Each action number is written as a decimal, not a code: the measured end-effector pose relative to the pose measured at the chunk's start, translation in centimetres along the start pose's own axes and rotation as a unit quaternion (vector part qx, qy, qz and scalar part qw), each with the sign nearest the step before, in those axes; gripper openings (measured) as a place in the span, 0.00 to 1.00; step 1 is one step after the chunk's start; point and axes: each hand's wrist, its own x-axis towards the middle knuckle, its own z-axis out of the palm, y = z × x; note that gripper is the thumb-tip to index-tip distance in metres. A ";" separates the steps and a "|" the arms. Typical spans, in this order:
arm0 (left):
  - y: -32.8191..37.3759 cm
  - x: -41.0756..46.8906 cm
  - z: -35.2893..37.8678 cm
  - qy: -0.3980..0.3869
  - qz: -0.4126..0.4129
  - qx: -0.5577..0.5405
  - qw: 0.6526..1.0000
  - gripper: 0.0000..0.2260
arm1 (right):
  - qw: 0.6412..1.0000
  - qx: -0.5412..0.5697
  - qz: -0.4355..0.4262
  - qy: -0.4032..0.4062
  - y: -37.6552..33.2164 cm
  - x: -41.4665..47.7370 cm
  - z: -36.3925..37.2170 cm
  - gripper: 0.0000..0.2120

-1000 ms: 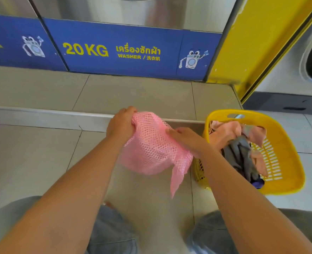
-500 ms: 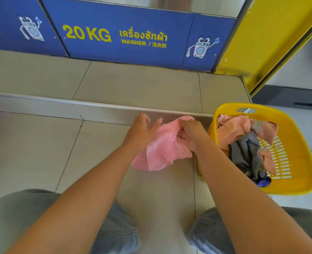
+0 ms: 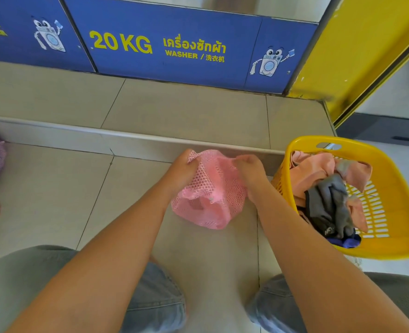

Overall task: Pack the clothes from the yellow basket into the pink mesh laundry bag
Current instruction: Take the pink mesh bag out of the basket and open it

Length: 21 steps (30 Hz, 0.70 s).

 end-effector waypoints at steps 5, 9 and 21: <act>0.9 1.0 0.3 0.051 -0.027 -0.005 0.998 0.18 | 0.991 -0.057 -0.063 -0.101 3.0 -1.6 0.6 0.13; 1.3 1.1 0.3 0.071 -0.039 -0.026 0.996 0.19 | 0.960 -0.142 -0.116 -0.209 3.7 -2.4 0.6 0.16; 1.4 0.6 0.2 0.113 -0.074 -0.060 0.989 0.23 | 0.901 -0.323 -0.270 -0.109 3.6 -3.0 1.3 0.05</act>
